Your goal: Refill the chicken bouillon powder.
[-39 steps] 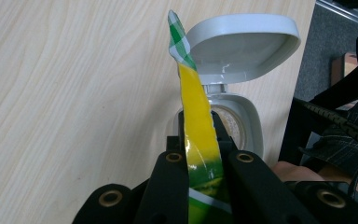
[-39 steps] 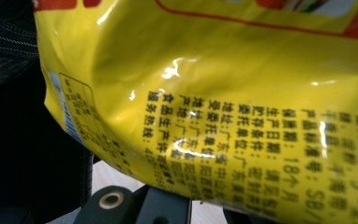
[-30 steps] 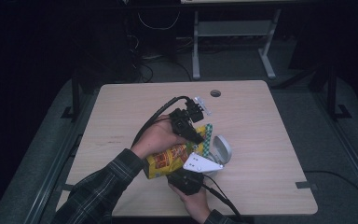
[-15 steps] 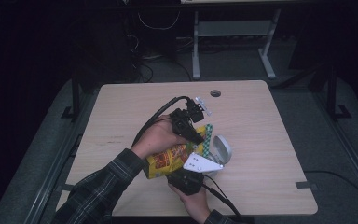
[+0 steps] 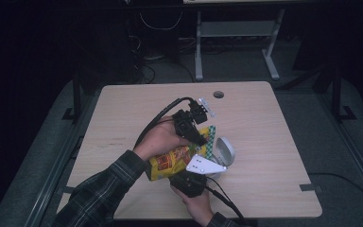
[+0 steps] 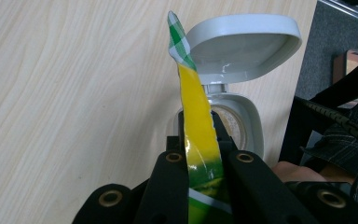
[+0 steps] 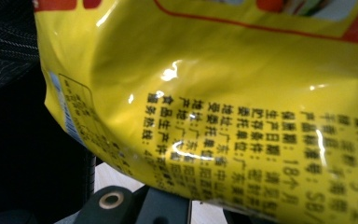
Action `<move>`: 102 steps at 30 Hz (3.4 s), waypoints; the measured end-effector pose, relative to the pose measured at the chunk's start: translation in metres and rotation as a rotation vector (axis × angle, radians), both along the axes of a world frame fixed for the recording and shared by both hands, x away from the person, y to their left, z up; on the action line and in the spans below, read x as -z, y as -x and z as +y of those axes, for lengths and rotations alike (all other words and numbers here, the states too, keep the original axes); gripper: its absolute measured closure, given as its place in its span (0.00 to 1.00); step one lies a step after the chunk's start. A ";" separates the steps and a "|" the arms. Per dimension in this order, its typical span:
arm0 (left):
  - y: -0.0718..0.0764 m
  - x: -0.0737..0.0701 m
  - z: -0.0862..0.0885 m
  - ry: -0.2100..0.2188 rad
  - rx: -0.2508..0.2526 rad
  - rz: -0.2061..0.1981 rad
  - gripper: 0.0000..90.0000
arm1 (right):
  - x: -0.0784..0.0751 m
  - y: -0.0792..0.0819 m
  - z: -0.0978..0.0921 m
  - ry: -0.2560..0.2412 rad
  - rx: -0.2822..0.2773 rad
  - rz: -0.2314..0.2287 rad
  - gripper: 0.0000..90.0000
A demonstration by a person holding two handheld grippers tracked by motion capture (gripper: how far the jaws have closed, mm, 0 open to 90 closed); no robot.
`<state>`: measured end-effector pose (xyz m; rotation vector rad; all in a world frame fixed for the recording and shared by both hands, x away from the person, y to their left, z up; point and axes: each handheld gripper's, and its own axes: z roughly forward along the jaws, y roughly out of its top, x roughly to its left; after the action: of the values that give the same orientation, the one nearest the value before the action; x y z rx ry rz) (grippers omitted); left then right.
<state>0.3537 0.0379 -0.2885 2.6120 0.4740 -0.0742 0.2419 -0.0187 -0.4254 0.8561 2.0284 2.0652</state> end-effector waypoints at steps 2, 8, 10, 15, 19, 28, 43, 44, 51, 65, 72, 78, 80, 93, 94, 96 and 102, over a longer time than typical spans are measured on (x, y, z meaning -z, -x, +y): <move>0.000 0.000 0.000 0.000 0.000 0.000 0.99 | 0.000 0.000 0.000 0.000 0.000 0.000 1.00; -0.001 -0.001 -0.001 -0.006 0.004 -0.001 0.99 | -0.001 0.000 0.000 -0.005 0.001 0.002 1.00; -0.001 -0.002 -0.002 -0.009 0.006 0.000 0.99 | -0.001 0.000 0.000 -0.007 0.002 0.001 1.00; -0.001 -0.002 -0.002 -0.009 0.006 0.001 0.99 | -0.002 0.000 -0.001 -0.006 0.001 0.001 1.00; -0.001 -0.002 -0.002 -0.010 0.006 0.003 0.99 | -0.002 0.000 -0.001 -0.006 0.000 0.001 1.00; -0.001 -0.002 -0.002 -0.006 0.005 0.001 0.99 | -0.002 -0.001 -0.001 -0.004 0.001 -0.002 1.00; -0.002 -0.001 -0.005 -0.012 0.007 0.004 0.99 | -0.002 -0.002 -0.003 -0.011 0.005 0.002 1.00; -0.002 -0.001 -0.005 -0.013 0.006 0.003 0.99 | -0.002 -0.002 -0.003 -0.011 0.004 0.003 1.00; -0.003 -0.001 -0.006 -0.020 0.003 0.010 0.99 | -0.002 -0.002 -0.002 -0.016 0.003 0.008 1.00; -0.005 0.000 -0.008 -0.033 0.008 0.017 0.99 | -0.001 -0.003 -0.003 -0.024 0.003 0.015 1.00; -0.004 -0.001 -0.008 -0.026 0.004 0.012 0.99 | -0.001 -0.003 -0.003 -0.020 0.004 0.007 1.00; -0.004 -0.001 -0.008 -0.026 0.005 0.008 0.99 | -0.002 -0.003 -0.003 -0.020 0.004 0.007 1.00; -0.004 -0.001 -0.008 -0.025 0.005 0.007 0.99 | -0.002 -0.003 -0.004 -0.018 0.004 0.011 1.00; -0.003 -0.001 -0.008 -0.022 0.004 0.005 0.99 | -0.002 -0.003 -0.004 -0.018 0.004 0.010 1.00; -0.003 -0.001 -0.008 -0.022 0.003 0.007 0.99 | -0.002 -0.003 -0.003 -0.019 0.003 0.007 1.00; -0.003 -0.001 -0.008 -0.022 0.004 0.006 0.99 | -0.002 -0.003 -0.003 -0.019 0.003 0.008 1.00; -0.003 -0.002 -0.008 -0.023 0.004 0.005 0.99 | -0.002 -0.003 -0.003 -0.019 0.003 0.007 1.00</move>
<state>0.3569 0.0301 -0.2869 2.6359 0.4736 -0.0777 0.2449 -0.0221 -0.4233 0.8701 2.0130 2.0858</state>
